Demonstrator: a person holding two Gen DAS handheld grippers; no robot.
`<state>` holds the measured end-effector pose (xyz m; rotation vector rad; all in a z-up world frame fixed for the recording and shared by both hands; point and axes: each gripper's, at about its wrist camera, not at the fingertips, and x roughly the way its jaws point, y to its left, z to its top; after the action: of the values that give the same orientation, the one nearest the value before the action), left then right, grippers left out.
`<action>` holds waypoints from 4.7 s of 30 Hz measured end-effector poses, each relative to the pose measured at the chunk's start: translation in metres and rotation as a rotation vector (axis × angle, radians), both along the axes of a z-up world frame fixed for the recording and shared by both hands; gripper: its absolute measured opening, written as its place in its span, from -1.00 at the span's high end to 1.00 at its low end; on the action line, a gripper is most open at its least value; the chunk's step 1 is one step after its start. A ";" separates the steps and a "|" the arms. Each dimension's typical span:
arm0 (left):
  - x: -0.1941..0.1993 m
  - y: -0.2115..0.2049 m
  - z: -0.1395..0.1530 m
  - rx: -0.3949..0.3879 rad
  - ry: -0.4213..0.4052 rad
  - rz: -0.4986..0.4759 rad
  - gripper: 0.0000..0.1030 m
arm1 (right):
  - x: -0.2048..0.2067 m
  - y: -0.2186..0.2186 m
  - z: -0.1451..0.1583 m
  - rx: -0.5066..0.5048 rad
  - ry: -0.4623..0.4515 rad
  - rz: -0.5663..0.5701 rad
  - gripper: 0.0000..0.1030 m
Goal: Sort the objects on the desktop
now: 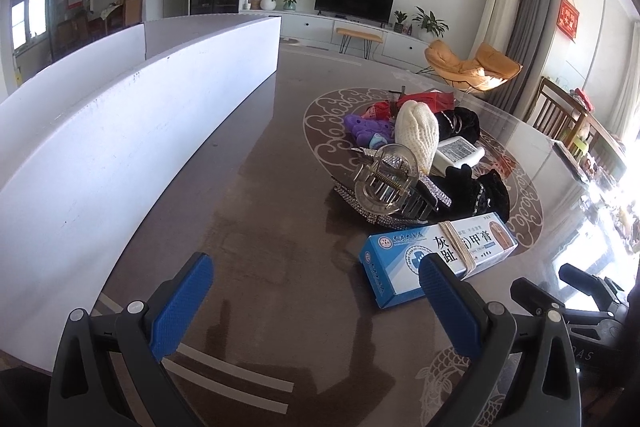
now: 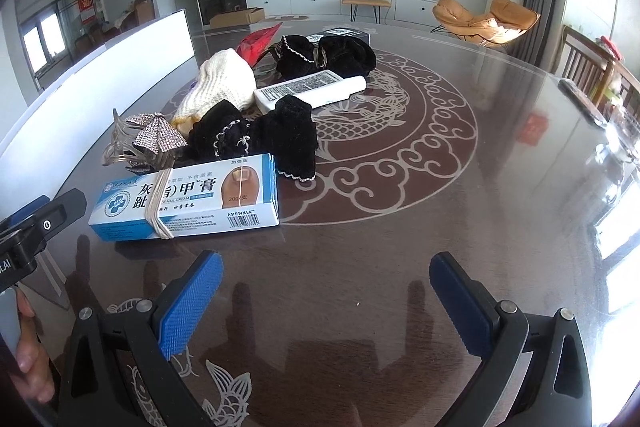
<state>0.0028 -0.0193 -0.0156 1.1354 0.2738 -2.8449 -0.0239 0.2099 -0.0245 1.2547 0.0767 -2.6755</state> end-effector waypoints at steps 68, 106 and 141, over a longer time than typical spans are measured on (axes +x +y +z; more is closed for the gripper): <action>-0.031 0.019 -0.021 -0.047 -0.220 0.133 -1.00 | -0.029 -0.026 -0.011 0.058 -0.059 0.277 -1.00; 0.022 -0.050 0.096 0.179 -0.011 -0.161 0.15 | -0.053 -0.042 0.095 -0.001 -0.187 0.487 0.29; 0.007 -0.090 0.112 -0.020 -0.066 -0.121 -0.97 | -0.034 -0.197 0.097 -0.075 0.088 0.509 -0.92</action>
<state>0.0096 -0.1093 0.0961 1.2819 0.1785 -2.8979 -0.0579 0.0128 0.0727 0.9389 0.2663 -2.2664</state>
